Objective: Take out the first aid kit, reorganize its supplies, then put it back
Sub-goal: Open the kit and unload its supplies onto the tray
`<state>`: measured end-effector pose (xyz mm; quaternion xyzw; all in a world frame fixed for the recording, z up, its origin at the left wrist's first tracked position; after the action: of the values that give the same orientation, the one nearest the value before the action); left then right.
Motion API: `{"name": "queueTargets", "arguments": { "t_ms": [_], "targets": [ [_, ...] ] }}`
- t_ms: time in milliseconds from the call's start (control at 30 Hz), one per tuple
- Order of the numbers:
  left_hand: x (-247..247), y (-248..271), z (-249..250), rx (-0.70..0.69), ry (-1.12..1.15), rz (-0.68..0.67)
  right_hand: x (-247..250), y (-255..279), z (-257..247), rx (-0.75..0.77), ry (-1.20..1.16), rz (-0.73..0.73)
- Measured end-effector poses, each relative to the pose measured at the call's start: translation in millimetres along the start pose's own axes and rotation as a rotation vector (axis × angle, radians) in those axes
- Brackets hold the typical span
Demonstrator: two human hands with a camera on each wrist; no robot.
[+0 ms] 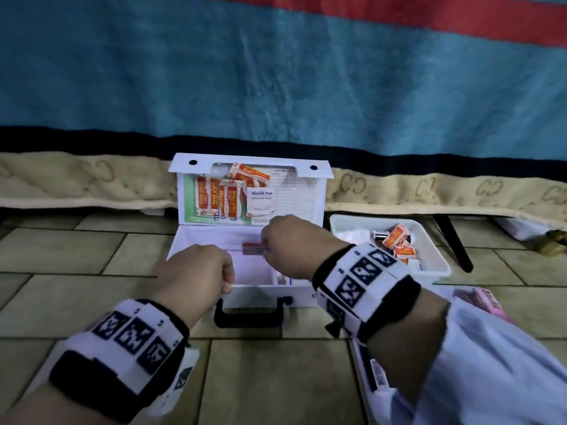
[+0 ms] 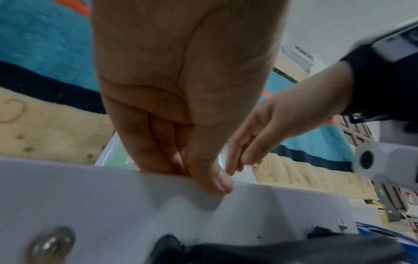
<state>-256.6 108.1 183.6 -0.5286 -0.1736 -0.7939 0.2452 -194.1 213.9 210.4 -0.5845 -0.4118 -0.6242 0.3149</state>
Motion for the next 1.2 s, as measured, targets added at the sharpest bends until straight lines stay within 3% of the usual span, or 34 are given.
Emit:
{"name": "queueTargets", "arguments": {
  "t_ms": [267, 433, 500, 733, 833, 967, 1100, 1200],
  "targets": [
    [2, 0, 2, -0.012, -0.014, -0.004, -47, -34, -19, -0.048, 0.400, -0.233],
    [1, 1, 1, -0.011, -0.039, -0.008, -53, -31, -21, -0.050, 0.379, -0.337],
    [1, 1, 2, -0.012, -0.026, -0.004, -46, -31, -22, -0.040, 0.298, -0.284],
    [1, -1, -3, 0.030, -0.007, 0.005, 18, 6, 20, -0.102, -0.353, 0.070],
    [0, -2, -4, 0.042, -0.060, 0.010, 42, 42, 72, -0.211, -0.606, 0.241],
    [0, -2, -1, 0.046, -0.087, -0.023, 43, 107, 169, -0.492, -0.814, 0.430],
    [-1, -3, 2, 0.003, -0.108, -0.049, 1, 154, 225, -0.676, -0.803, 0.415],
    [-1, -5, 0, -0.014, -0.116, -0.031, -30, 169, 241, -0.783, -0.740, 0.323]
  ]
}}
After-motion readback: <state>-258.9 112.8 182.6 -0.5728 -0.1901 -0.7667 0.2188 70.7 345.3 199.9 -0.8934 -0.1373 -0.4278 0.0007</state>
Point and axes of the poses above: each hand's wrist, its own y-axis away from the middle knuckle, its own x-axis out of the back of the hand, z = x × y, the point moved 8 cm from there along -y, towards the middle knuckle, and after that the axes turned 8 degrees about -x, right-handed, at the moved point
